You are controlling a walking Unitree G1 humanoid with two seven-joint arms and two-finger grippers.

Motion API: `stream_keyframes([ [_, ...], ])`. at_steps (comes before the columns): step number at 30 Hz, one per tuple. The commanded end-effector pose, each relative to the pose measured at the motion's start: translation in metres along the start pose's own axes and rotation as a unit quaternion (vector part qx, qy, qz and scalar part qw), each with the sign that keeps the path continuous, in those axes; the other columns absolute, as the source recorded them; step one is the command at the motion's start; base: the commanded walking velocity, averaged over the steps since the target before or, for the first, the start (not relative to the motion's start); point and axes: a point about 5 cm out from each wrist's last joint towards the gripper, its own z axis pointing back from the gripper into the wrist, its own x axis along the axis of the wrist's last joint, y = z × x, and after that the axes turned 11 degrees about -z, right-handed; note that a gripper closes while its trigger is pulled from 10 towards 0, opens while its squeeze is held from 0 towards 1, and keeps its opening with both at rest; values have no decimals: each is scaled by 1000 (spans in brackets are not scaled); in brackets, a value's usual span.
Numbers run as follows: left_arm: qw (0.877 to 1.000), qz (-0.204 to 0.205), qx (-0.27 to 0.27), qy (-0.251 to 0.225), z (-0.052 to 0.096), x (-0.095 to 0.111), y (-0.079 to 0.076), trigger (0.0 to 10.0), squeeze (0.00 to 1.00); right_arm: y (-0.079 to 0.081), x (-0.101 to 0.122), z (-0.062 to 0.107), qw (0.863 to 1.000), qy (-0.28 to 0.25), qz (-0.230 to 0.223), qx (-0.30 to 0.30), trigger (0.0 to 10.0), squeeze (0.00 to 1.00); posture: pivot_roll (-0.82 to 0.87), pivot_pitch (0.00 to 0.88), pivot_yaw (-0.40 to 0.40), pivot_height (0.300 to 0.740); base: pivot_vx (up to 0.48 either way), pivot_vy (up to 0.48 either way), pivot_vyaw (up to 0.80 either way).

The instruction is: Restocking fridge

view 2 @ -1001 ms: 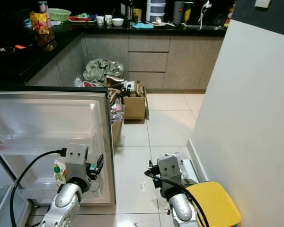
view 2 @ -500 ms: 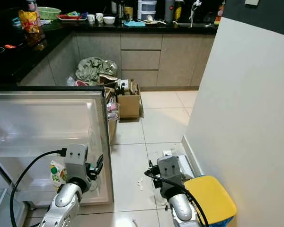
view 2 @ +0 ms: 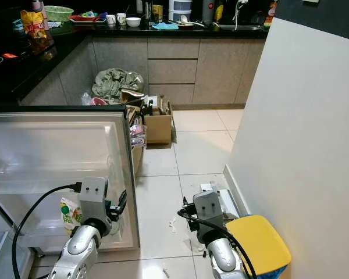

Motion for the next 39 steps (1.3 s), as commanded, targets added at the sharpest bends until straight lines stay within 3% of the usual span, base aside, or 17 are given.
stream_keyframes([
  [1,1000,-3,0,13,1,-5,0,10000,0,-1,-1,2,1000,1,1,-1,10000,0,-143,56,-5,721,270,-285,0],
  [14,1000,2,11,21,0,-7,4,10000,0,-1,-1,2,1000,2,1,0,10000,0,-146,52,-3,721,355,-282,0],
  [39,1000,7,18,25,0,-8,5,10000,0,0,-1,2,1000,2,2,3,10000,0,-146,60,-1,721,0,0,0],
])
